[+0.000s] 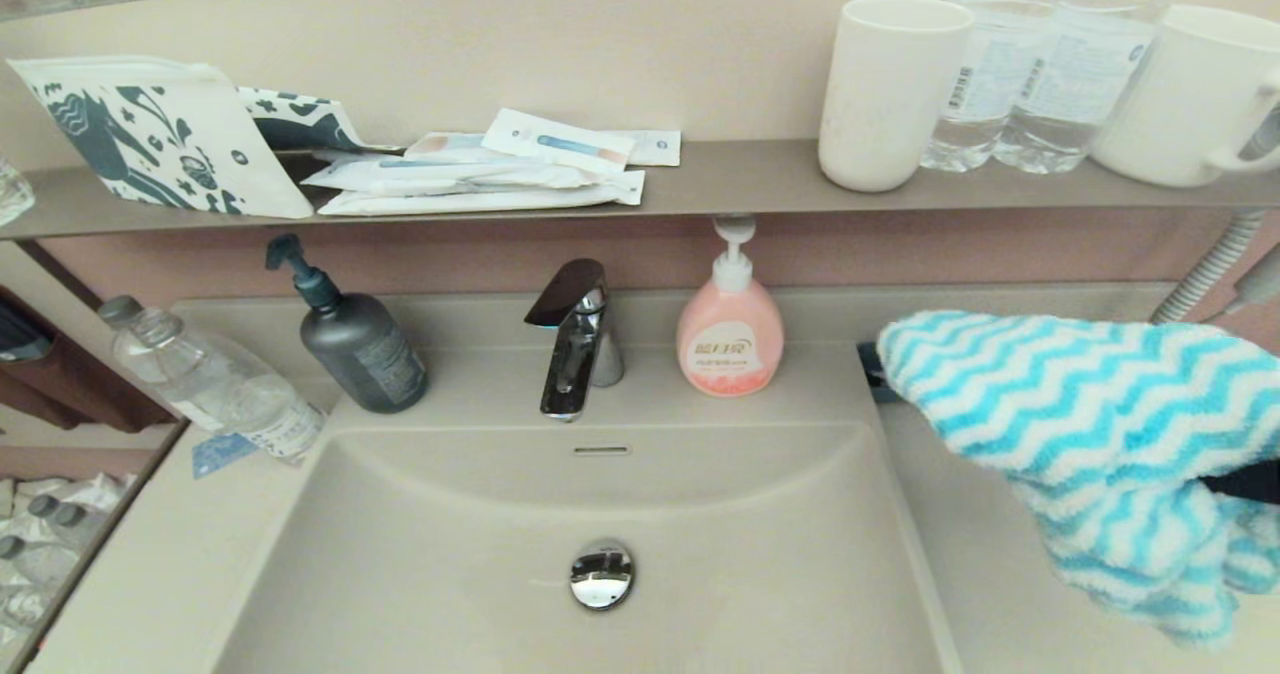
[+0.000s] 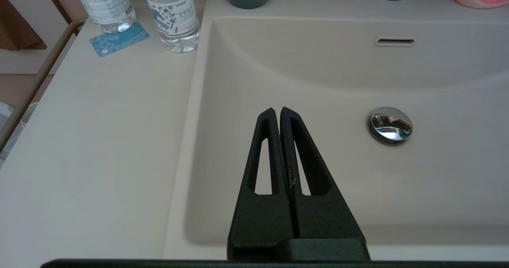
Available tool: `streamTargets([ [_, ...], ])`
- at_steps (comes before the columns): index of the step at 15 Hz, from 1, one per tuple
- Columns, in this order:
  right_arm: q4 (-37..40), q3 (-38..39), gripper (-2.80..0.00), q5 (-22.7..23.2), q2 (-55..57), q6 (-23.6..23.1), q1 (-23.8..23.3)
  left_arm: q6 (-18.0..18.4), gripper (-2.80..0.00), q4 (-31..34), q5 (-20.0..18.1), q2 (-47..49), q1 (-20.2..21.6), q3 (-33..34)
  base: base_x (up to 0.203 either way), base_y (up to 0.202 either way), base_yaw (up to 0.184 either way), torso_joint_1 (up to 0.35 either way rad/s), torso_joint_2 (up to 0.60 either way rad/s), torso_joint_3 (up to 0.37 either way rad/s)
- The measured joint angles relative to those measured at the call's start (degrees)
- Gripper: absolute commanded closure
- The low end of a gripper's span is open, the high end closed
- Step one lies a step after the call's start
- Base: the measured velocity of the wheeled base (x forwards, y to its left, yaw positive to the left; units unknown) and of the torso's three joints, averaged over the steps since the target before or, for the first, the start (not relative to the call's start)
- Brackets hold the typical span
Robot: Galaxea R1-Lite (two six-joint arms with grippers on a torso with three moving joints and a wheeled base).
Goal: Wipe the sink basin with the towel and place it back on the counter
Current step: Wipe the sink
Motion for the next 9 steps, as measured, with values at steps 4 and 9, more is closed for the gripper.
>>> streamTargets([
  [4, -2.98, -5.88, 0.0, -1.27, 4.58, 15.14, 17.73, -0.02, 0.0, 0.0, 0.02, 0.0, 0.0, 0.0, 0.0, 0.0, 0.0, 0.0, 0.0, 0.0],
  [9, -9.96, -9.58, 0.0, -10.46, 16.3, 22.66, 31.78, 0.0, 0.0, 0.02, 0.0, 0.0, 0.0, 0.0, 0.0, 0.0, 0.0, 0.0, 0.0, 0.0],
])
